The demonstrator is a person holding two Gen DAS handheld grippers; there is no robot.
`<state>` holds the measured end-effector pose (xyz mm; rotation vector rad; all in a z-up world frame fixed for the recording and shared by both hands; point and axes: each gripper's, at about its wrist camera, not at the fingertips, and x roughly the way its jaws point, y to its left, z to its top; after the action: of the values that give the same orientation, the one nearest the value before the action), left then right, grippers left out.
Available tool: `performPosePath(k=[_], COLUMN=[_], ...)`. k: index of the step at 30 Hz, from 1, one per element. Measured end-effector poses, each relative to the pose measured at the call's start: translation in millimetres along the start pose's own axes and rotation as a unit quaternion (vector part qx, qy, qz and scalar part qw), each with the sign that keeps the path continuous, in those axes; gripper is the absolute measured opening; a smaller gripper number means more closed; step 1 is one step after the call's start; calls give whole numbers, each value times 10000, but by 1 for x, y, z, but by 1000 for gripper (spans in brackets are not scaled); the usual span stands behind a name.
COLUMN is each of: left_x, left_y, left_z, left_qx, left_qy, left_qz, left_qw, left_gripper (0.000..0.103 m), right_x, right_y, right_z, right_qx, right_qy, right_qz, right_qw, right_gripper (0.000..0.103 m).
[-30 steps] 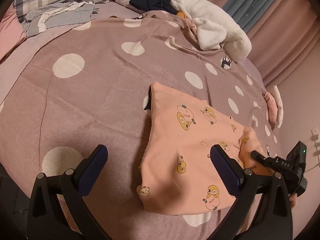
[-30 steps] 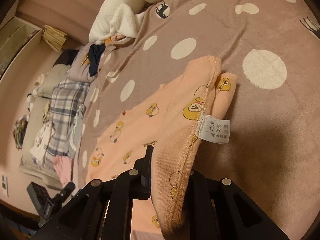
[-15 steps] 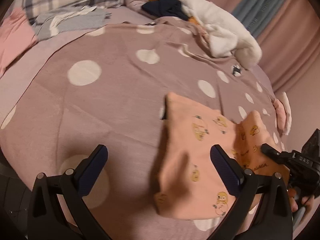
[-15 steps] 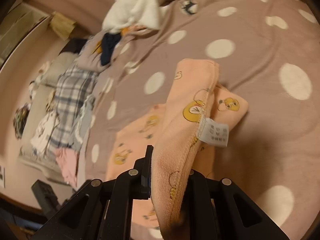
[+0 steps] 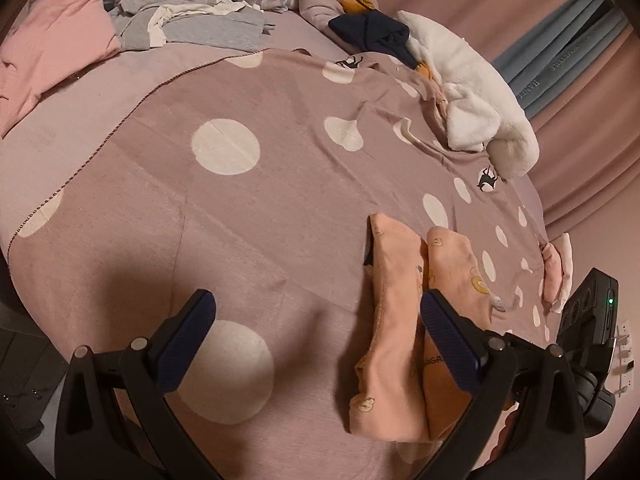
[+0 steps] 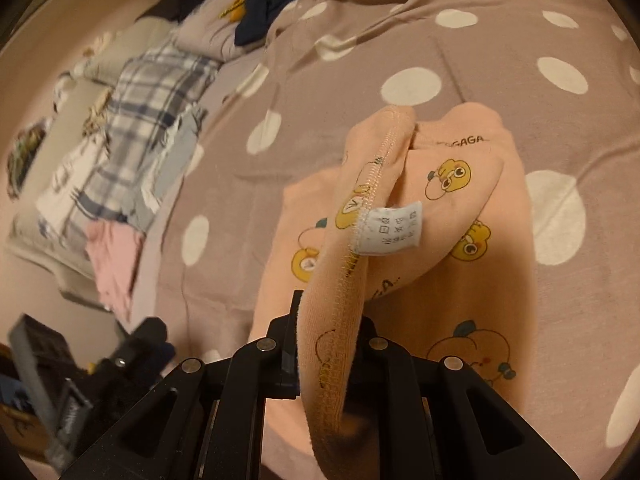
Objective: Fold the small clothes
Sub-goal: 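Grasp the peach shirt edge with the right gripper and fold it lengthwise, then open the right gripper and smooth the folded strip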
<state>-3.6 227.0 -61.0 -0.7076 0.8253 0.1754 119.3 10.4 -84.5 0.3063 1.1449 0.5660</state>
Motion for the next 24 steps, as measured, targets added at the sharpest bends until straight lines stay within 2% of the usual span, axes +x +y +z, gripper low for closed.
performPosePath(k=[6, 10, 12, 14, 18, 23, 24], left_x=[8, 11, 10, 8, 3, -2, -1], left_y=[7, -2, -2, 2, 10, 22, 22], left_z=[0, -5, -6, -5, 1, 5, 5], left_qx=[-25, 429, 505, 439, 288, -52, -77], left_qy=[214, 253, 177, 100, -108, -92, -63], left_qz=[48, 373, 414, 462, 669, 454, 427], left_qw=[9998, 9981, 9977, 9979, 9973, 9989, 9990], left_gripper=[102, 102, 102, 102, 102, 102, 102], right_x=[0, 0, 0, -1, -8, -19, -23], right_y=[12, 20, 21, 23, 22, 15, 14], right_z=[-2, -4, -6, -8, -9, -5, -2], right_qx=[-165, -293, -294, -328, -367, -214, -175], right_qy=[145, 214, 298, 433, 471, 388, 336], right_qz=[-136, -148, 44, 364, 552, 709, 733], right_qw=[9997, 9992, 9991, 9979, 9967, 9965, 9966], right_gripper=[21, 25, 25, 26, 26, 26, 30])
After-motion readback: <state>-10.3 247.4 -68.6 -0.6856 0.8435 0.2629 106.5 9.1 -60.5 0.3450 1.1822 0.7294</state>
